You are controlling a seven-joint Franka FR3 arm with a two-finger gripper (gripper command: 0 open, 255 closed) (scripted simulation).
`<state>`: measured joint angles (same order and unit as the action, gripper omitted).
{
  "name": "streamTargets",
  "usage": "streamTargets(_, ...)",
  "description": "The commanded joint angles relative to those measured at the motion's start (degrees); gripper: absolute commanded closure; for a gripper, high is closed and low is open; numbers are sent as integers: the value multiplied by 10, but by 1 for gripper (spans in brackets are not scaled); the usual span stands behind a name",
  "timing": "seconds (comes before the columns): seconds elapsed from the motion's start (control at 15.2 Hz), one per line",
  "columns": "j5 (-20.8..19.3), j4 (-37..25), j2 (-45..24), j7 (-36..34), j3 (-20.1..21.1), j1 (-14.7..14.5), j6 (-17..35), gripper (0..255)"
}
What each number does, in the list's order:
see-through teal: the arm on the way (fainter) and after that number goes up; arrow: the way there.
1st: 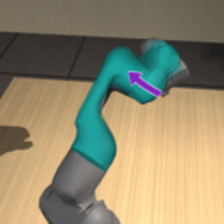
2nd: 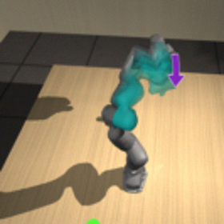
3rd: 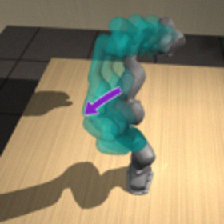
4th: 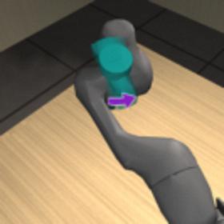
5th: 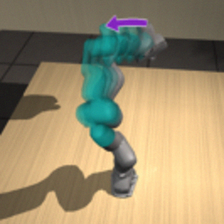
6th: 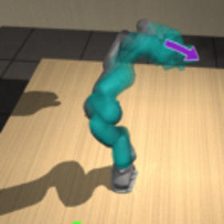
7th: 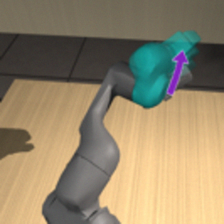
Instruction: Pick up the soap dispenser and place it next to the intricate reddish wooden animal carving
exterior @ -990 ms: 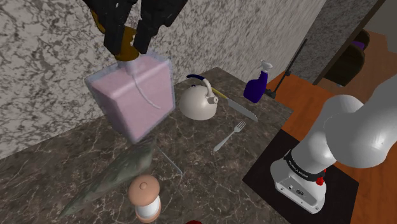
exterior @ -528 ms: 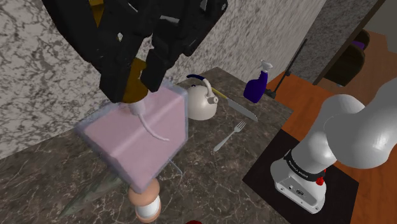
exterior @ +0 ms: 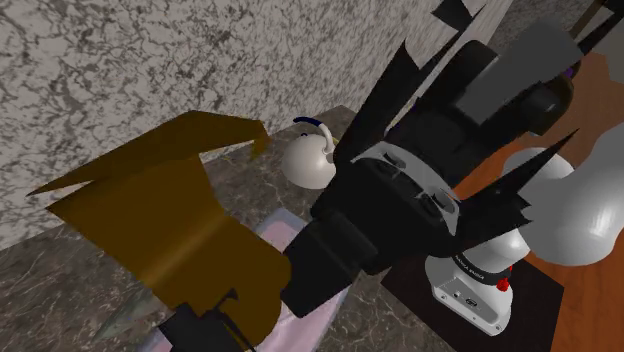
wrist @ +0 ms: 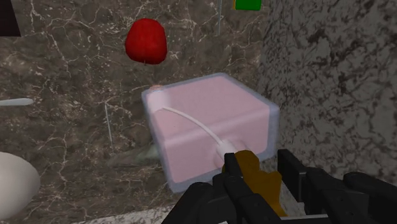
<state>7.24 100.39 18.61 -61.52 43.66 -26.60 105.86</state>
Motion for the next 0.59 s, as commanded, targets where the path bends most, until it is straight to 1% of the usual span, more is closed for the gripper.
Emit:
streamTargets(0.0,-7,-5,-4,-31,26,-3,0,255)
streamTargets(0.33,-41,-47,-34,-117,106,-2,-15,255)
streamTargets(0.53,-81,-82,-70,-178,171,7,-27,255)
